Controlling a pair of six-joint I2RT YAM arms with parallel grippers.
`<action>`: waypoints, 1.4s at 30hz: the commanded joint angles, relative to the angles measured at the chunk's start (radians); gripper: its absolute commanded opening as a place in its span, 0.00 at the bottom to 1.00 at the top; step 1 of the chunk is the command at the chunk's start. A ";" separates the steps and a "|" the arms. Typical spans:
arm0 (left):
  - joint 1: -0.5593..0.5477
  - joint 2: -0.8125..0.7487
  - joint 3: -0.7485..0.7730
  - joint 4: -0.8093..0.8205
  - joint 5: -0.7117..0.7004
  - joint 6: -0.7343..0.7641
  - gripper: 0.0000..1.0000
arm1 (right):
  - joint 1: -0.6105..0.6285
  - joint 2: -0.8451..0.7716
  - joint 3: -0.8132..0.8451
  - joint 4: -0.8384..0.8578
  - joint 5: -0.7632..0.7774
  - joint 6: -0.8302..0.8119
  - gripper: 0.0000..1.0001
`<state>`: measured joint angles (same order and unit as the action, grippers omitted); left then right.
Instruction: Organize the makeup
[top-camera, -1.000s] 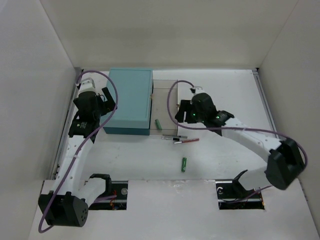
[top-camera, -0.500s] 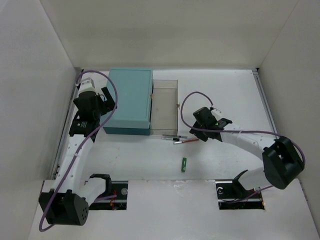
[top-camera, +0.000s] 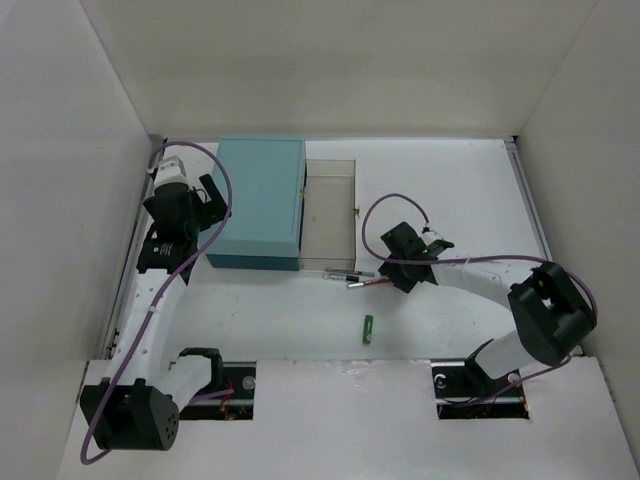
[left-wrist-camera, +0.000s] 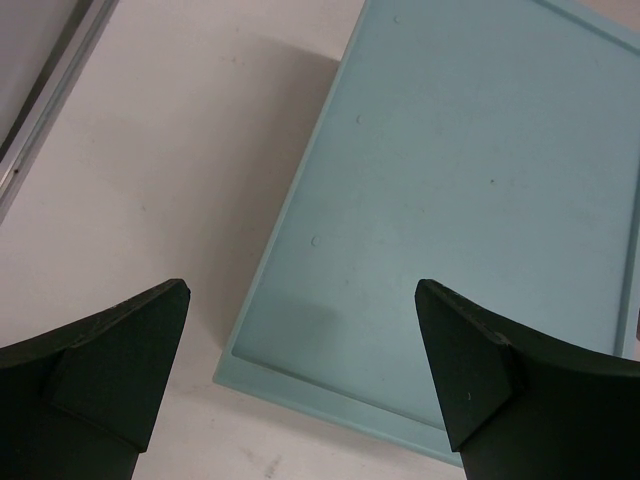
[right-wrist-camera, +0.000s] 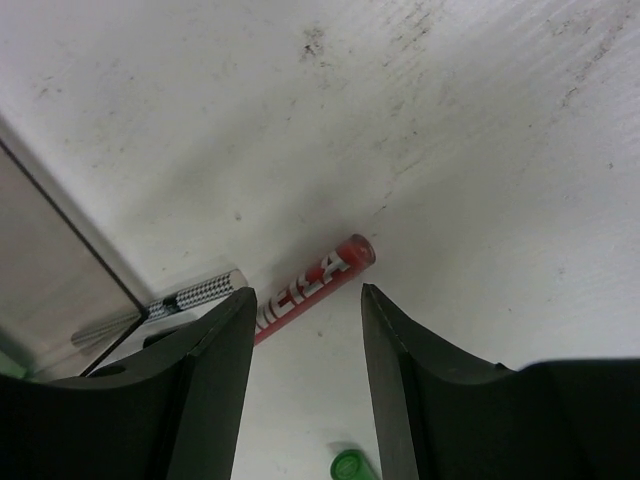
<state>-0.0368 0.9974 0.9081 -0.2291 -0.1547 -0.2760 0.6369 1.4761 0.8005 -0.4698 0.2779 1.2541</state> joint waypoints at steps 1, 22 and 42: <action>0.008 -0.002 -0.008 0.034 0.003 -0.009 1.00 | 0.008 0.039 -0.004 0.022 0.026 0.034 0.50; 0.016 0.033 -0.002 0.036 0.003 -0.009 1.00 | 0.013 -0.260 0.084 0.083 0.182 -0.269 0.02; 0.067 0.060 0.008 0.045 0.043 -0.015 1.00 | 0.093 0.337 0.660 0.192 -0.089 -0.731 0.28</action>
<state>0.0261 1.0592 0.9070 -0.2169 -0.1200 -0.2790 0.7277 1.8572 1.4117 -0.2935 0.2104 0.5720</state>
